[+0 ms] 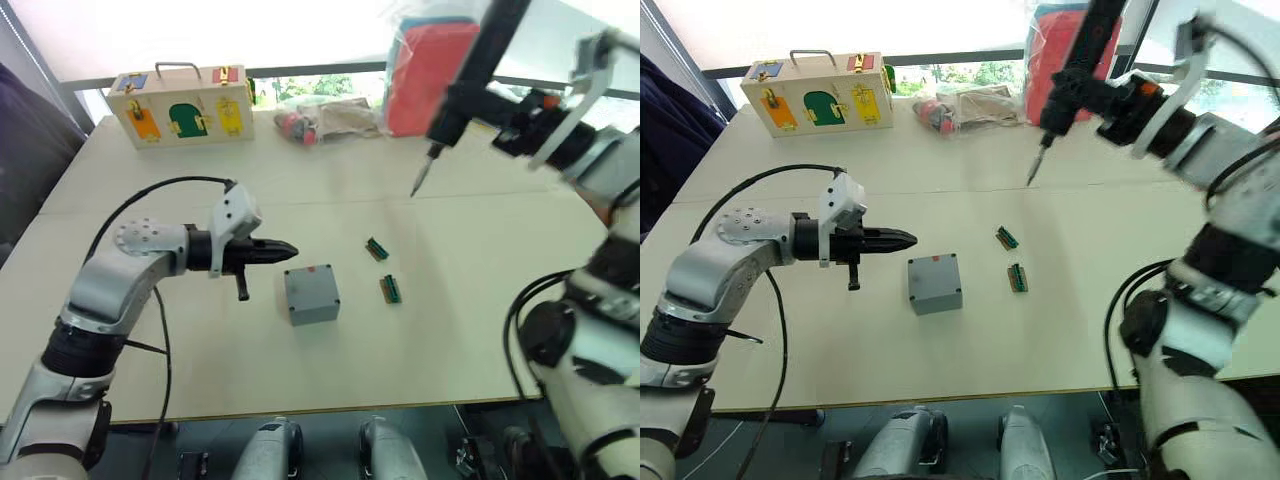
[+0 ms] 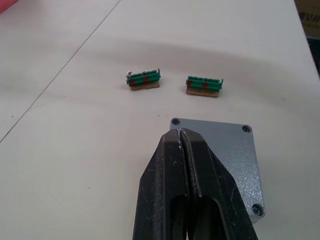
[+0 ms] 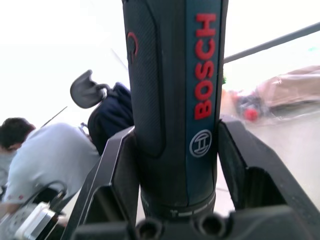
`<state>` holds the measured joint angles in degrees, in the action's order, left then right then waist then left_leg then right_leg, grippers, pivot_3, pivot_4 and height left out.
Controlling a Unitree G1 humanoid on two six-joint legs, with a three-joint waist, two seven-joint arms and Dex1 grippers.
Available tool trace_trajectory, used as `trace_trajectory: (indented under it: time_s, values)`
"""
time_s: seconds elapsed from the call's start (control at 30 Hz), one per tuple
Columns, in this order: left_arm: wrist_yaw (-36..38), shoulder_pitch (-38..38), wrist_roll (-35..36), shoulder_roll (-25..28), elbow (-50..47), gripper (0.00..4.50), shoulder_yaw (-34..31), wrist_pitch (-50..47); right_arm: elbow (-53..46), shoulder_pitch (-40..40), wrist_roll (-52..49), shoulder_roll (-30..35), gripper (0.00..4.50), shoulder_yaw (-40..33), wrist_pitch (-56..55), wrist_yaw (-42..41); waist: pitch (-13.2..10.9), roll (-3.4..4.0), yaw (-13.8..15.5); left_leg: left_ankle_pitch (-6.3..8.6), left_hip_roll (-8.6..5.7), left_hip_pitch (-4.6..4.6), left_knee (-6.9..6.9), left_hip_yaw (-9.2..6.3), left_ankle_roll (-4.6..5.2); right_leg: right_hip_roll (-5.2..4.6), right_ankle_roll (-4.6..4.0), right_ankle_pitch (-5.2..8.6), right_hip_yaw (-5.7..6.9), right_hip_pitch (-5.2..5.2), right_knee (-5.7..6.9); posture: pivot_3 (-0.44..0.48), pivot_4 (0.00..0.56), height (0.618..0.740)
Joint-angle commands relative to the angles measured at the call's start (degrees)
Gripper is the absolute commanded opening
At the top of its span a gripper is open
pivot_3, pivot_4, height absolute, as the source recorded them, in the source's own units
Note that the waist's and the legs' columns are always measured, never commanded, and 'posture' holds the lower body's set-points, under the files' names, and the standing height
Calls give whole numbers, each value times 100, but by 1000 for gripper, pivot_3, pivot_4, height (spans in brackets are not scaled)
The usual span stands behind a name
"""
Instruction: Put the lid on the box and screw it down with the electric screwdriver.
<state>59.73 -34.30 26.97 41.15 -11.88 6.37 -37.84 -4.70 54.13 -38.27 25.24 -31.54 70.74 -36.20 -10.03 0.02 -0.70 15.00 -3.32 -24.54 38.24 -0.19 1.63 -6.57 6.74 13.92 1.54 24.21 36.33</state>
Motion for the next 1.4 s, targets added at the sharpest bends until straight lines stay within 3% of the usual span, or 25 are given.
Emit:
trace_trajectory:
  time_s: [0.03,0.17,0.57,1.13,1.4]
  values:
    - [-39,-163,142,-209,-37,0,40,-181,-1222,-602,-273,-595,1957,408,-805,219,-3,6,16,-3,-1,-1,-4,-1,-4,0,0,0,-1,4,2,0,150,740]
    - [7,-133,-38,-339,33,0,292,-179,-1742,-1409,-39,-1036,1957,1173,-1664,244,-4,6,-6,-17,-7,-14,0,0,-28,-2,0,1,-4,17,22,0,150,740]
    - [271,-73,-677,-316,576,0,806,341,-1712,-2295,717,-1259,1957,2362,-3367,552,-4,6,-6,-20,-7,-7,-2,-2,-33,2,-1,2,-6,17,25,0,150,740]
    - [331,70,-887,-312,455,0,871,334,-1564,-2724,899,-1241,1957,2975,-3876,605,-3,5,-1,-20,-7,-3,-1,-3,-33,2,-1,2,-6,13,24,0,150,740]
    - [449,47,-980,-284,443,0,980,296,-1264,-3192,1594,-1027,1957,3626,-4448,465,2,2,-3,-20,-6,10,-2,-3,-32,3,-1,3,-6,1,24,0,150,740]
